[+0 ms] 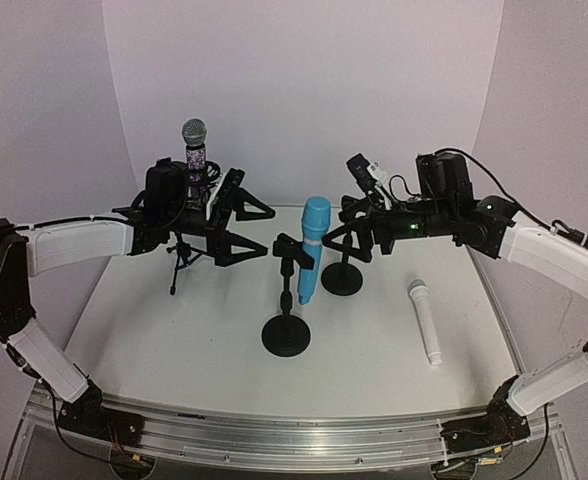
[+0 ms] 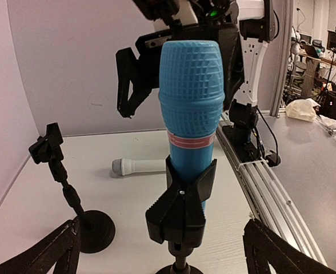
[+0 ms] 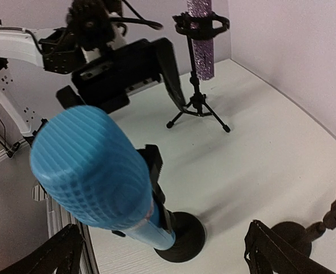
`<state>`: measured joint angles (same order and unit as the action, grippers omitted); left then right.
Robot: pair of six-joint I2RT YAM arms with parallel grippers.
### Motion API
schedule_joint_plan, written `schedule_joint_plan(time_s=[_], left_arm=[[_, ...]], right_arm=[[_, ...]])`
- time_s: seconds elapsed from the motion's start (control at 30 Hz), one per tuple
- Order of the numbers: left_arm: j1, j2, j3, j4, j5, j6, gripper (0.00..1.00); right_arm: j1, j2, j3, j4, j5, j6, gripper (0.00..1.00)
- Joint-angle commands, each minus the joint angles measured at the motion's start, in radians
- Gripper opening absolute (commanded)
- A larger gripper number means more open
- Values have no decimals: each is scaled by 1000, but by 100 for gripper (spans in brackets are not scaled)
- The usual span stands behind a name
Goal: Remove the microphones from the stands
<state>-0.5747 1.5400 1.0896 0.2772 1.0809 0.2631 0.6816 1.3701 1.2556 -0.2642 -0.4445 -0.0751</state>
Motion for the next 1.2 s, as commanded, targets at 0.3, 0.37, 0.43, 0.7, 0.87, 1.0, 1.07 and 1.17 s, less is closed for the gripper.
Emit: schedule_joint_plan(time_s=[0.3,0.37,0.43,0.7,0.87,1.0,1.07,1.17], left_arm=[[-5,126,200,-227,121,108,90],[-7,116,189,-229,121,106,88],[-7,104,178,-231,122,106,87],[-15,88,153,-238,102,109,84],[-24,84,149,-233,98,104,83],[-36,85,152,-227,85,97,83],[-42,84,156,-224,83,88,82],[-58,83,159,-226,55,83,80]], right_arm=[[84,125,49,194,74,-4,94],[84,136,58,203,77,-16,92],[84,142,66,212,59,-33,89],[84,164,85,221,-28,-42,84],[84,165,88,221,-13,-45,75],[84,158,84,222,-16,-63,54],[83,156,82,222,-27,-87,46],[81,157,80,221,-62,-148,37]])
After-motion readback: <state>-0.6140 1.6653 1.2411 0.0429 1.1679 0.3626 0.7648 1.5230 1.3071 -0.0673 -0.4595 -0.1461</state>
